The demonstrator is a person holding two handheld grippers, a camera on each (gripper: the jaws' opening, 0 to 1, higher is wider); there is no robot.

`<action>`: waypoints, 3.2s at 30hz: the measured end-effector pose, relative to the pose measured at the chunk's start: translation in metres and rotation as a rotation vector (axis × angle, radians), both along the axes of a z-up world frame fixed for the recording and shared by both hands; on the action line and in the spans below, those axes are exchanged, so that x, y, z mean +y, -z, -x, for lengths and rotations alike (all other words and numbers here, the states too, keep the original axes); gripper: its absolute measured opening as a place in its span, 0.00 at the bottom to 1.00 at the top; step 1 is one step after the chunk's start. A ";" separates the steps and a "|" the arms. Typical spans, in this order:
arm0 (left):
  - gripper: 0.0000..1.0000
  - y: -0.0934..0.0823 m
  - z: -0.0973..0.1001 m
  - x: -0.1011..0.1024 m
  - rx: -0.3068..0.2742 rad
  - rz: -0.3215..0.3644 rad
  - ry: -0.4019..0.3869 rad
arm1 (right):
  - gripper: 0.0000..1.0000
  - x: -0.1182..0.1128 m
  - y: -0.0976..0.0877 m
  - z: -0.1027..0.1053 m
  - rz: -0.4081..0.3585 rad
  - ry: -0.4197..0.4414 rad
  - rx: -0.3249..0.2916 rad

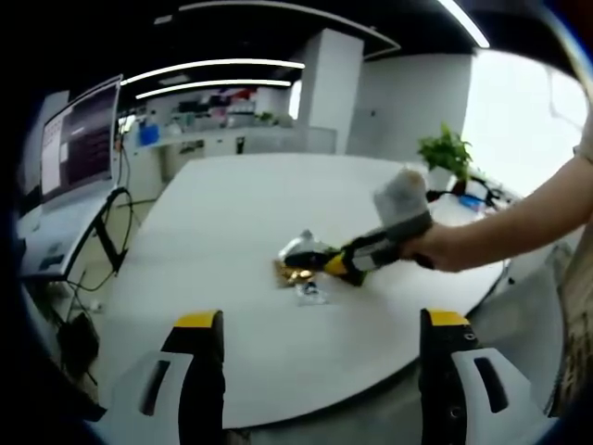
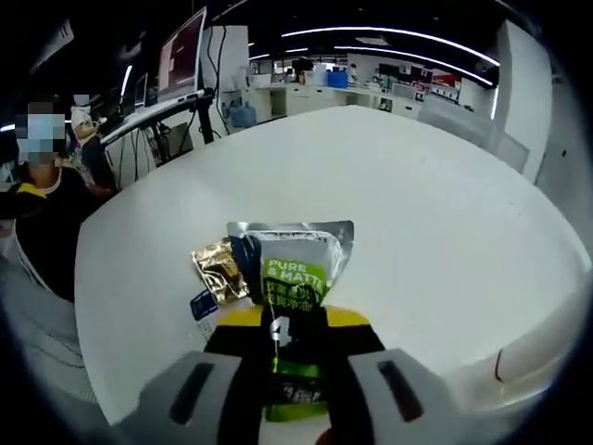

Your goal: Arrange the skincare products in the storage area until every visible bottle or jar stands upright without overlapping.

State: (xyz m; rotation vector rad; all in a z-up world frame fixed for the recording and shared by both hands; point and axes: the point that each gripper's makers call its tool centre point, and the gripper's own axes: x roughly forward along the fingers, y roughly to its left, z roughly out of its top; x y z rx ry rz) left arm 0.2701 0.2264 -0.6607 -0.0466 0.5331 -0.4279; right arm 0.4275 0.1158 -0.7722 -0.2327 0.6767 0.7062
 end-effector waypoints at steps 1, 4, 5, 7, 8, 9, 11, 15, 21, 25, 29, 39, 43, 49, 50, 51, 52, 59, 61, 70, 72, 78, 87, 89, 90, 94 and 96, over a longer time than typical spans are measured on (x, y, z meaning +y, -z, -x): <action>0.84 0.000 0.000 0.000 0.000 -0.001 0.000 | 0.16 0.000 -0.001 0.003 -0.016 0.003 0.007; 0.84 0.000 0.000 -0.001 -0.001 -0.005 0.005 | 0.14 -0.001 -0.002 0.009 -0.028 -0.001 -0.001; 0.84 0.000 0.000 -0.001 -0.002 -0.007 0.006 | 0.13 -0.002 -0.003 0.011 -0.030 0.000 -0.004; 0.84 0.000 0.000 -0.001 -0.003 -0.005 0.009 | 0.13 -0.003 -0.007 0.014 -0.030 0.002 -0.014; 0.84 0.000 0.001 -0.002 -0.003 -0.006 0.011 | 0.13 -0.003 -0.011 0.016 -0.023 -0.007 -0.032; 0.84 0.000 0.001 -0.002 -0.003 -0.007 0.013 | 0.13 -0.003 -0.015 0.018 -0.024 -0.014 -0.041; 0.84 0.000 0.001 -0.002 -0.006 -0.009 0.015 | 0.12 -0.003 -0.024 0.021 -0.041 -0.022 -0.061; 0.83 -0.001 0.001 -0.003 -0.012 -0.007 0.017 | 0.12 -0.001 -0.043 0.032 -0.083 -0.035 -0.091; 0.84 -0.001 0.001 -0.004 -0.013 -0.007 0.026 | 0.12 0.008 -0.062 0.055 -0.154 -0.056 -0.098; 0.83 -0.002 0.001 -0.004 -0.013 0.002 0.026 | 0.11 0.016 -0.078 0.073 -0.196 -0.078 -0.107; 0.84 -0.002 0.002 -0.006 -0.008 0.009 0.037 | 0.11 0.022 -0.093 0.086 -0.235 -0.092 -0.111; 0.86 -0.020 0.001 -0.029 0.010 0.112 0.083 | 0.11 0.025 -0.128 0.113 -0.321 -0.096 -0.136; 0.86 -0.031 0.002 -0.045 0.021 0.225 0.103 | 0.11 0.021 -0.138 0.120 -0.353 -0.080 -0.141; 0.82 -0.056 -0.004 -0.065 0.027 0.445 0.117 | 0.11 0.012 -0.145 0.130 -0.370 -0.058 -0.144; 0.80 -0.060 -0.005 -0.067 0.025 0.481 0.116 | 0.11 0.010 -0.147 0.132 -0.369 -0.054 -0.149; 0.78 -0.065 -0.006 -0.070 0.025 0.525 0.111 | 0.11 0.009 -0.148 0.133 -0.367 -0.055 -0.152; 0.77 -0.068 -0.007 -0.071 0.028 0.550 0.109 | 0.11 0.008 -0.149 0.135 -0.364 -0.056 -0.157; 0.66 -0.082 -0.011 -0.080 0.026 0.655 0.101 | 0.11 0.013 -0.166 0.147 -0.390 -0.097 -0.210; 0.62 -0.086 -0.012 -0.080 0.022 0.681 0.098 | 0.11 0.015 -0.170 0.149 -0.375 -0.125 -0.234; 0.33 -0.099 -0.017 -0.073 -0.010 0.737 0.050 | 0.12 0.022 -0.177 0.157 -0.370 -0.183 -0.275; 0.20 -0.099 -0.018 -0.069 -0.018 0.746 0.026 | 0.13 0.022 -0.179 0.158 -0.353 -0.194 -0.293; 0.10 -0.103 -0.016 -0.071 -0.006 0.804 0.004 | 0.19 0.025 -0.180 0.162 -0.320 -0.232 -0.313; 0.03 -0.112 -0.010 -0.074 0.005 0.766 0.057 | 0.37 0.024 -0.183 0.167 -0.394 -0.288 -0.252; 0.01 -0.113 -0.009 -0.075 0.006 0.752 0.066 | 0.42 0.026 -0.184 0.171 -0.408 -0.317 -0.234; 0.00 -0.113 -0.008 -0.076 0.006 0.741 0.077 | 0.46 0.027 -0.184 0.175 -0.429 -0.329 -0.211; 0.00 -0.115 -0.005 -0.077 0.012 0.713 0.109 | 0.54 0.025 -0.183 0.180 -0.453 -0.354 -0.152; 0.00 -0.116 -0.003 -0.077 0.016 0.684 0.129 | 0.54 0.020 -0.185 0.179 -0.482 -0.351 -0.143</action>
